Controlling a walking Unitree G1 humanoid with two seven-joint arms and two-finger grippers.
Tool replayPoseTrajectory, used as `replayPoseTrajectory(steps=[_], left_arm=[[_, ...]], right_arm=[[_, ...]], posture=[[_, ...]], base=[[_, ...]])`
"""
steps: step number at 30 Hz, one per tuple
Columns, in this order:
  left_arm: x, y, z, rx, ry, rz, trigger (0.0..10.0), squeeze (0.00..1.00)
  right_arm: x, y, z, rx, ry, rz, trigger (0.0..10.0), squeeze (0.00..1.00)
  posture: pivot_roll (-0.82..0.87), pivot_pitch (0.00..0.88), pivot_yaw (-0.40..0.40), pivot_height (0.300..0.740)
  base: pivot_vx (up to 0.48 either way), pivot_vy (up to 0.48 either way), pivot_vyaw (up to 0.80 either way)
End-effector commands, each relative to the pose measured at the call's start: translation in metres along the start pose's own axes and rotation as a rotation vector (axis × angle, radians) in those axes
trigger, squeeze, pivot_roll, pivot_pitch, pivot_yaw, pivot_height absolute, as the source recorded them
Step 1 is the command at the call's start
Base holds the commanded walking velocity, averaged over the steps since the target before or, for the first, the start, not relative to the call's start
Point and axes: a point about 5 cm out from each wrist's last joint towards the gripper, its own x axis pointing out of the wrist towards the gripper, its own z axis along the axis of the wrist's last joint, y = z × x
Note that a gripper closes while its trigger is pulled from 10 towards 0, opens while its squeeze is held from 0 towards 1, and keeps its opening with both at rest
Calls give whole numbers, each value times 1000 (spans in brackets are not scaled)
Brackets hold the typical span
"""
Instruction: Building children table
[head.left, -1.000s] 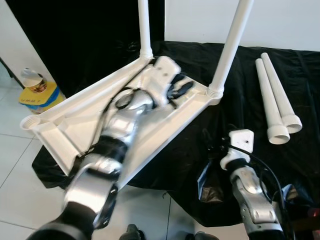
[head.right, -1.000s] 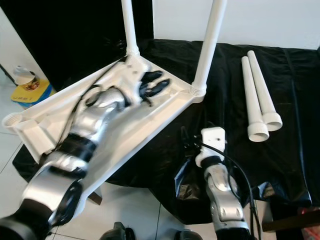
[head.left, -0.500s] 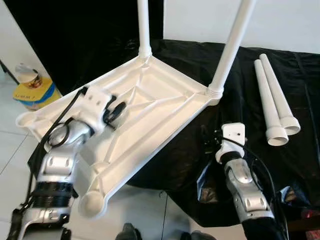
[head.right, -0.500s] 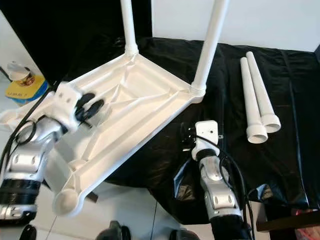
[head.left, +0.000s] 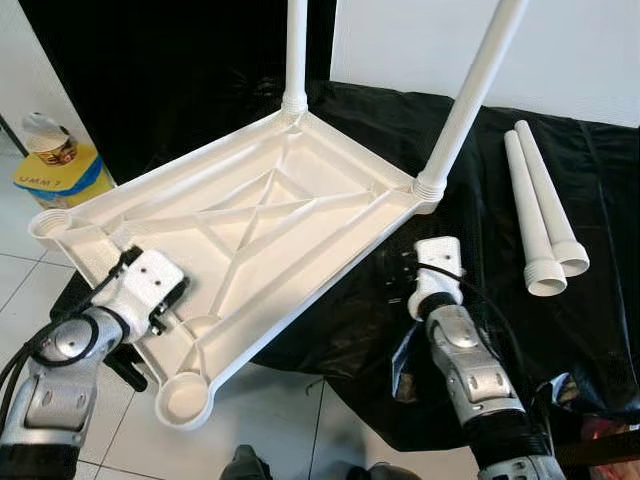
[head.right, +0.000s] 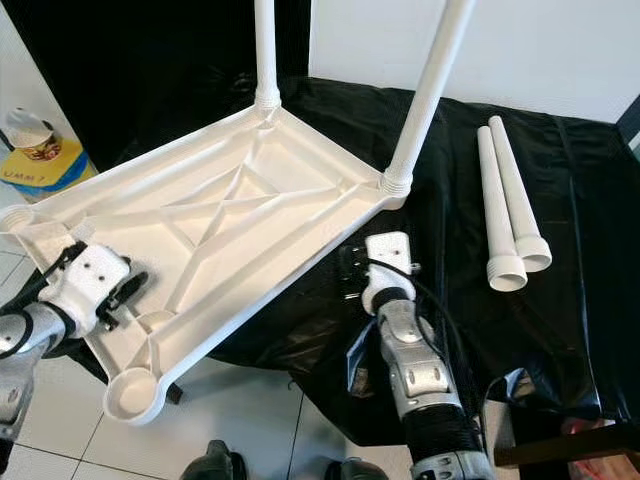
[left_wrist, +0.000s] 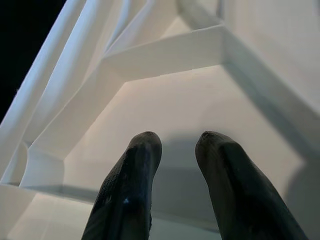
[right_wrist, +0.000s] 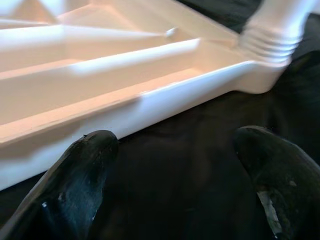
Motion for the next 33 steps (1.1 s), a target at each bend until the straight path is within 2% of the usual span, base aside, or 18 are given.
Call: replayPoseTrajectory(steps=[1,4,5,6,7,9,10,11,12,13,14,16,17,19,30,33], left_arm=[[1,-14,-2,17,23,-3,10000,0],[2,-22,3,12,8,-31,10000,0],[4,-32,9,0,-15,-64,10000,0],[4,-32,9,0,-15,-64,10000,0],[5,-38,14,-7,-30,-86,10000,0],[5,-38,14,-7,-30,-86,10000,0],[6,-48,20,-20,-51,-117,10000,0],[10,-66,31,-39,-86,-171,10000,0],[10,-66,31,-39,-86,-171,10000,0],[13,-79,40,-52,-114,-208,10000,0],[13,-79,40,-52,-114,-208,10000,0],[19,-105,60,-83,-176,-285,10000,0],[19,-105,60,-83,-176,-285,10000,0],[24,-121,76,-102,-224,-331,10000,0],[46,-130,117,-92,-332,-349,10000,0],[56,-132,139,-100,-387,-325,10000,0]], right_arm=[[2,-1,-7,-4,48,1,10000,0],[3,0,-8,-7,57,5,10000,0],[4,1,-8,-6,65,10,10000,0],[4,1,-8,-6,65,10,10000,0],[5,2,-9,-6,72,13,10000,0],[5,2,-9,-6,72,13,10000,0],[6,3,-9,-4,76,14,10000,0],[9,3,-8,2,79,7,10000,0],[9,3,-8,2,79,7,10000,0],[11,3,-7,6,79,1,10000,0],[11,3,-7,6,79,1,10000,0],[15,2,-4,8,72,-14,10000,0],[15,2,-4,8,72,-14,10000,0],[16,0,-2,-3,62,-23,10000,0],[17,-11,-1,-8,45,-75,10000,0],[19,-18,4,-8,12,-125,10000,0]], posture=[[133,69,-113,740],[134,71,-109,740],[133,71,-106,740],[133,71,-106,740],[133,71,-106,740],[133,71,-106,740],[131,74,-99,740],[123,79,-90,740],[123,79,-90,740],[123,79,-90,740],[123,79,-90,740],[115,82,-83,740],[115,82,-83,740],[107,84,-76,740],[90,87,-59,740],[79,87,-44,740]], base=[[0,0,0],[0,0,0],[0,0,0],[0,0,0],[0,0,0],[0,0,0],[0,0,0],[0,0,0],[0,0,0],[0,0,0],[0,0,0],[0,0,0],[0,0,0],[0,0,0],[0,0,0],[0,0,0]])
